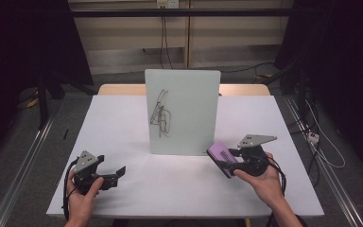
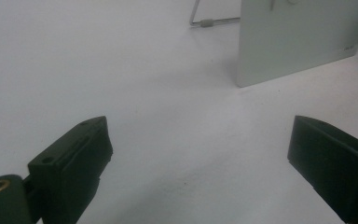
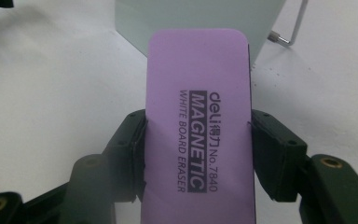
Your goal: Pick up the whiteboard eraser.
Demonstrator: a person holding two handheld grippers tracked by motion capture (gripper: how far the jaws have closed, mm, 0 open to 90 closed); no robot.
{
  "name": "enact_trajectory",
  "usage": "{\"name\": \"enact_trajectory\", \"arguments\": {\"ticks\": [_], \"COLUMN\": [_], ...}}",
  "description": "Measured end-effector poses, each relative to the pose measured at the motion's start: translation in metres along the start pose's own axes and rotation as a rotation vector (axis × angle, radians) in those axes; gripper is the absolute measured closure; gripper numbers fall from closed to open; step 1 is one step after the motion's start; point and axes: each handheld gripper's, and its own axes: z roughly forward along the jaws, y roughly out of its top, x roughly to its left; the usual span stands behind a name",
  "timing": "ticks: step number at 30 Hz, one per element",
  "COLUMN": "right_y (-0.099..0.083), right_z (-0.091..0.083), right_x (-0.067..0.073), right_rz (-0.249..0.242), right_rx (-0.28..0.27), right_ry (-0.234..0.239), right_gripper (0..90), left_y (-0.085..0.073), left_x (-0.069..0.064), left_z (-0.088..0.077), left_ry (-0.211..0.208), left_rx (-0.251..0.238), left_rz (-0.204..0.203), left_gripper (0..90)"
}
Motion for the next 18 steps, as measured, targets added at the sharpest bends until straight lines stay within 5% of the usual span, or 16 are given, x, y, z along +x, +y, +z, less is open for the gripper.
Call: {"name": "enact_trajectory", "arguments": {"ticks": [18], "right_y": [0.0098], "right_z": [0.0019], "right_x": [0.0075], "right_rz": [-0.041], "right_rx": [-0.056], "right_ry": [0.033], "right_gripper": [41.5], "left_y": [-0.0006], "left_x": [-0.0018], "left_z": [0.0038], "left_ry": [-0.003], "left_rx": [0.016], "left_rz": [0.014], "left_gripper": [6.0]}}
